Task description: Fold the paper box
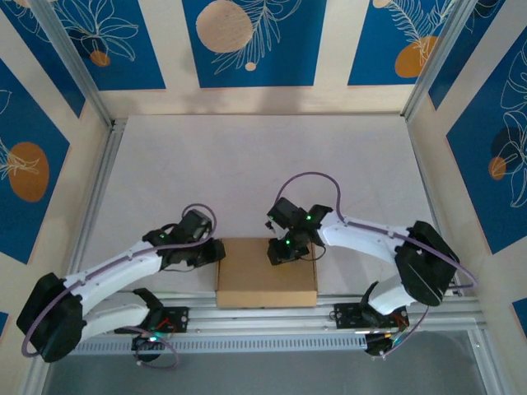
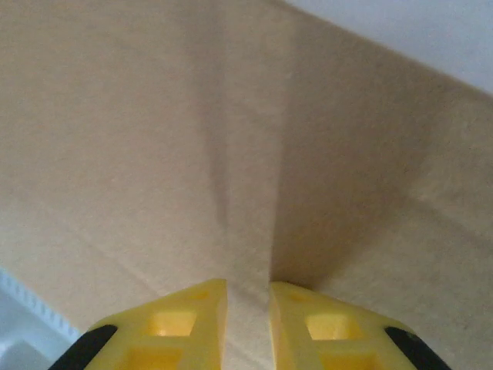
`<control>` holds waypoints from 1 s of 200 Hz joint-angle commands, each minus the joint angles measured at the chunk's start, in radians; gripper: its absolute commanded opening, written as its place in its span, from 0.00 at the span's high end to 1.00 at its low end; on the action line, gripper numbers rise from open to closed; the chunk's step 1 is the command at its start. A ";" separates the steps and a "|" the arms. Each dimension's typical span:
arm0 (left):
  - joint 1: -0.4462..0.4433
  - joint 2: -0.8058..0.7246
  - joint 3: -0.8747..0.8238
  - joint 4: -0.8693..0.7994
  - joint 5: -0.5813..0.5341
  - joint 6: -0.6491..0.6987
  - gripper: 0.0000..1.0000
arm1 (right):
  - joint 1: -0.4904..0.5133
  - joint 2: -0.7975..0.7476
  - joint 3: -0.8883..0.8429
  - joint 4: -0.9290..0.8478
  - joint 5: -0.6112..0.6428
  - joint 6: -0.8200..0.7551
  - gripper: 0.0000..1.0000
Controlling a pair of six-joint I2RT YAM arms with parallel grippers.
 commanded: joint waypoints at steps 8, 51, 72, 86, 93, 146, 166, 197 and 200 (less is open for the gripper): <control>-0.005 0.097 0.004 0.044 -0.108 0.012 0.70 | -0.054 0.013 0.056 0.064 -0.076 -0.027 0.73; 0.024 0.115 -0.039 0.064 -0.117 0.022 0.75 | -0.189 -0.264 -0.024 0.080 -0.147 -0.004 0.49; 0.060 0.091 -0.074 0.073 -0.089 0.020 0.77 | -0.300 -0.407 -0.087 0.010 -0.070 0.008 0.27; 0.079 0.064 -0.097 0.083 -0.071 0.018 0.77 | -0.396 -0.488 -0.144 -0.012 -0.060 0.026 0.16; 0.088 0.055 -0.109 0.089 -0.065 0.015 0.78 | -0.443 -0.519 -0.177 -0.009 -0.079 0.036 0.13; 0.130 0.039 -0.163 0.122 -0.015 0.003 0.85 | -0.612 -0.488 -0.342 0.092 -0.255 0.088 0.08; 0.152 0.026 -0.194 0.138 0.003 -0.004 0.87 | -0.644 -0.446 -0.384 0.160 -0.320 0.116 0.03; 0.174 0.016 -0.239 0.169 0.026 -0.007 0.93 | -0.651 -0.364 -0.421 0.279 -0.453 0.148 0.01; 0.175 0.016 -0.243 0.170 0.028 -0.007 0.93 | -0.649 -0.357 -0.423 0.286 -0.462 0.151 0.01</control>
